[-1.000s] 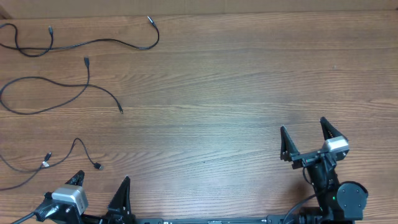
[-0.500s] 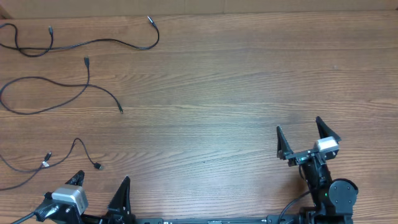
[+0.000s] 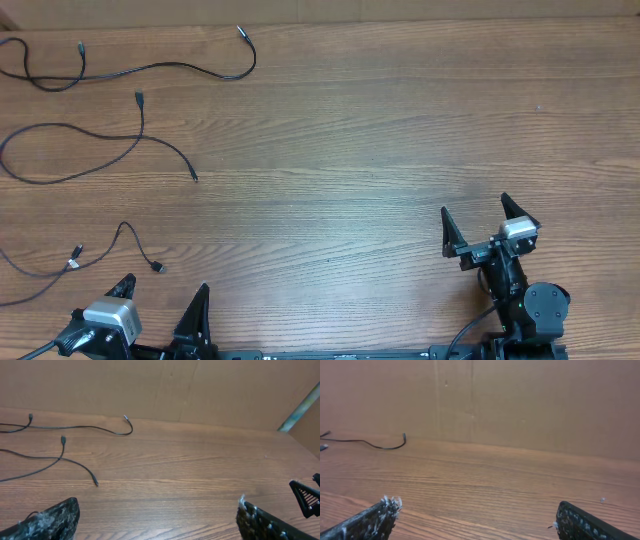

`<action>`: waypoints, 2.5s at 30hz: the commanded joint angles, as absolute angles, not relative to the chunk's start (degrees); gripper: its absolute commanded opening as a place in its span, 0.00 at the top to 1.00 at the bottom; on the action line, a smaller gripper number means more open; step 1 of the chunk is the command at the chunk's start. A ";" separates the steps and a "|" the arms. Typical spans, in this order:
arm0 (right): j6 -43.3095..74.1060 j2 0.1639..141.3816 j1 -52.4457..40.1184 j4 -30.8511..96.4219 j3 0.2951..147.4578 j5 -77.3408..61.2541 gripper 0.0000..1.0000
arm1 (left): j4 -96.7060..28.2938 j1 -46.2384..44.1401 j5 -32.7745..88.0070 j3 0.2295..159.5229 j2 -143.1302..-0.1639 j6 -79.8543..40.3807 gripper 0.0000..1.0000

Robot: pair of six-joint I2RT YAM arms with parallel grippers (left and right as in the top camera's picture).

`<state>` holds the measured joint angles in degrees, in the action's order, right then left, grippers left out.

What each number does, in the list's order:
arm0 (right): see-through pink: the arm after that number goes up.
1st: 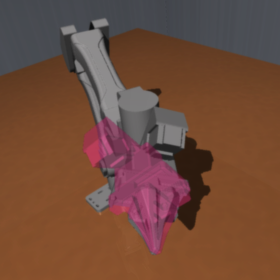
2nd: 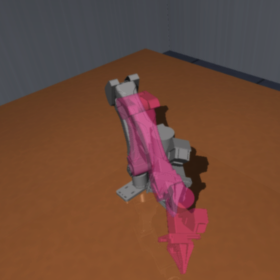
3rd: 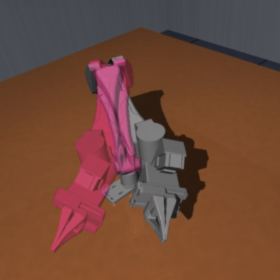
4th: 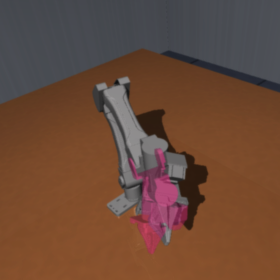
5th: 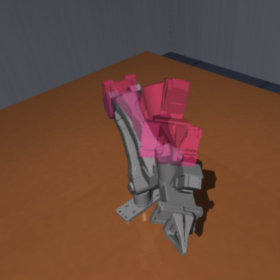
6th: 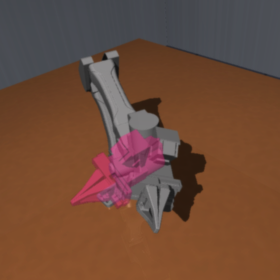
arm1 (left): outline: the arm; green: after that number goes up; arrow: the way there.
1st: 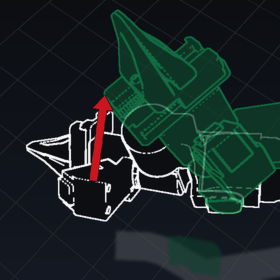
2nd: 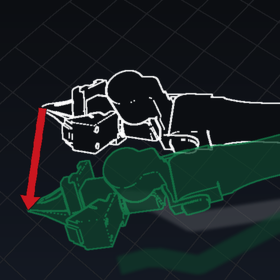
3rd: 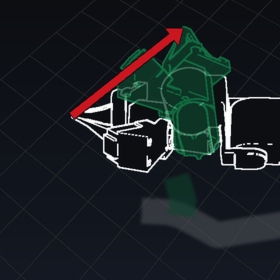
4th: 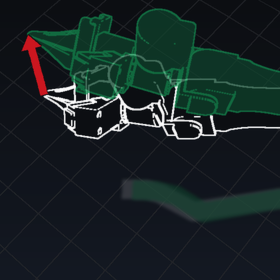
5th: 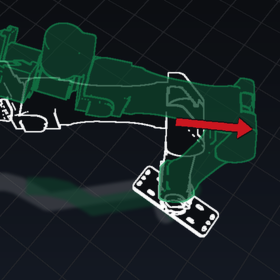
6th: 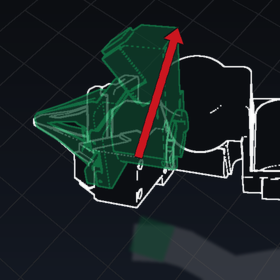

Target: Untangle cables

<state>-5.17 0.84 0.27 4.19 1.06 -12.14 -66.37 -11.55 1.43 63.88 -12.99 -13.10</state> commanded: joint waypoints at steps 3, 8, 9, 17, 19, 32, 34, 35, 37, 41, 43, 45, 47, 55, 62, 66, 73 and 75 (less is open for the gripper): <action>-2.04 0.16 0.10 4.29 0.47 -8.23 0.00 | -66.24 -11.66 0.89 63.75 -12.69 -12.86 0.00; -0.40 0.16 0.10 4.64 0.49 -5.91 0.00 | -66.24 -11.66 0.91 63.75 -12.69 -12.86 0.00; -1.21 0.16 0.05 4.64 0.49 -6.11 0.00 | -66.24 -11.66 0.89 63.75 -12.69 -12.86 0.00; -4.73 0.16 0.05 4.62 0.49 -6.46 0.00 | -66.24 -11.66 0.89 63.75 -12.69 -12.86 0.00; -5.02 0.16 0.05 4.62 0.49 -6.46 0.00 | -66.24 -11.66 0.89 63.75 -12.69 -12.86 0.00; -4.56 0.16 0.05 4.34 0.49 -6.68 0.00 | -66.24 -11.66 0.89 63.75 -12.69 -12.86 0.00; -4.56 0.16 0.05 4.34 0.49 -6.68 0.00 | -66.24 -11.66 0.89 63.75 -12.69 -12.86 0.01; -4.56 0.16 0.05 4.36 0.49 -6.68 0.00 | -66.26 -11.66 0.89 63.75 -12.69 -12.86 0.00; -4.58 0.16 0.05 4.36 0.49 -6.68 0.00 | -66.24 -11.66 0.89 63.75 -12.69 -12.86 0.00; -4.58 0.16 0.05 4.34 0.49 -6.68 0.00 | -66.24 -11.66 0.91 63.75 -12.69 -12.86 0.00; -4.58 0.16 0.05 4.36 0.49 -6.68 0.00 | -66.24 -11.66 0.91 63.75 -12.69 -12.86 0.00; -4.58 0.16 0.05 4.34 0.49 -6.68 0.00 | -66.24 -11.66 0.89 63.75 -12.69 -12.86 0.00; -4.58 0.16 0.05 4.34 0.49 -6.68 0.00 | -66.26 -11.66 0.89 63.75 -12.69 -12.86 0.01; -4.58 0.16 0.05 4.34 0.49 -6.68 0.00 | -66.24 -11.66 0.89 63.75 -12.69 -12.86 0.00; -4.58 0.16 0.05 4.34 0.49 -6.68 0.00 | -64.14 -11.42 2.59 58.08 -12.62 -12.38 0.00; -4.56 0.16 0.05 4.34 0.49 -6.68 0.00 | -55.02 -7.33 4.21 46.24 -12.10 -8.71 0.00; -4.58 0.16 0.05 4.34 0.49 -6.68 0.00 | -32.56 -0.91 15.55 28.49 -5.65 2.35 0.00; -4.56 0.16 0.05 4.34 0.49 -6.68 0.00 | -28.21 -0.21 15.68 24.27 -2.55 2.85 0.00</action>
<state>-4.51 0.84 0.30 4.58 1.06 -7.07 -32.36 -1.32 10.85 29.54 -7.18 -3.33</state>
